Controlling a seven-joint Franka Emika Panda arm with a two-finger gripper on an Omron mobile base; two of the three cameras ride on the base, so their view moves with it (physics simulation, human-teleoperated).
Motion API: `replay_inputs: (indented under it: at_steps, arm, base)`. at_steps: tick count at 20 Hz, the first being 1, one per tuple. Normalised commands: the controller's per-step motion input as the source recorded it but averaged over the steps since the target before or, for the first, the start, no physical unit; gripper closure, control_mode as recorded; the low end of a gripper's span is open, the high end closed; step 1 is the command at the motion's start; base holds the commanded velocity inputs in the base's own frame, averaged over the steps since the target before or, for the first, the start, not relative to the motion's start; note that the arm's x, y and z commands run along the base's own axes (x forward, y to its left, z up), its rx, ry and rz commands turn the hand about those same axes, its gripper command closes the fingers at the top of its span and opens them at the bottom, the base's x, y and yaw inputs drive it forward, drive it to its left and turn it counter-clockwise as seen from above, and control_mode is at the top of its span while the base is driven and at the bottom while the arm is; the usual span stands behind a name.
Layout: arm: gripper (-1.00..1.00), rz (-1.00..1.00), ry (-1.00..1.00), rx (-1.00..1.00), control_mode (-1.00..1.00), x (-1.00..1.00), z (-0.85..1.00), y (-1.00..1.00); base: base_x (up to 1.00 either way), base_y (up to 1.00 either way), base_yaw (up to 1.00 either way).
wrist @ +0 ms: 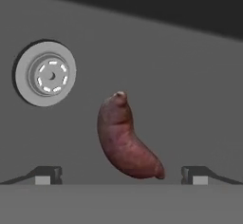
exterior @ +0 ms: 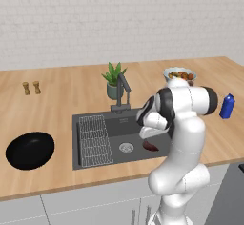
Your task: Pick the potato from the sink and place it in the bowl. Then pick the bowl and place it in the microwave. Then close the microwave door and press the start button.
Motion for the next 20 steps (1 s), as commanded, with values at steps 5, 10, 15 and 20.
replay_inputs:
  at_steps: [5,10,15,20]
  arm:
    - [-1.00,0.00,0.00,0.00,-1.00,0.26,-0.34,0.00]
    - [-1.00,0.04,0.00,0.00,-1.00,0.00,-0.34,0.05]
    - [-1.00,0.00,0.00,0.00,-1.00,0.01,-0.29,0.09]
    - [-1.00,0.00,0.00,0.00,-1.00,0.00,-0.33,0.06]
  base:
    - [0.00,0.00,0.00]
    - [0.00,0.00,0.00]
    - [0.00,0.00,0.00]
    - [0.00,0.00,0.00]
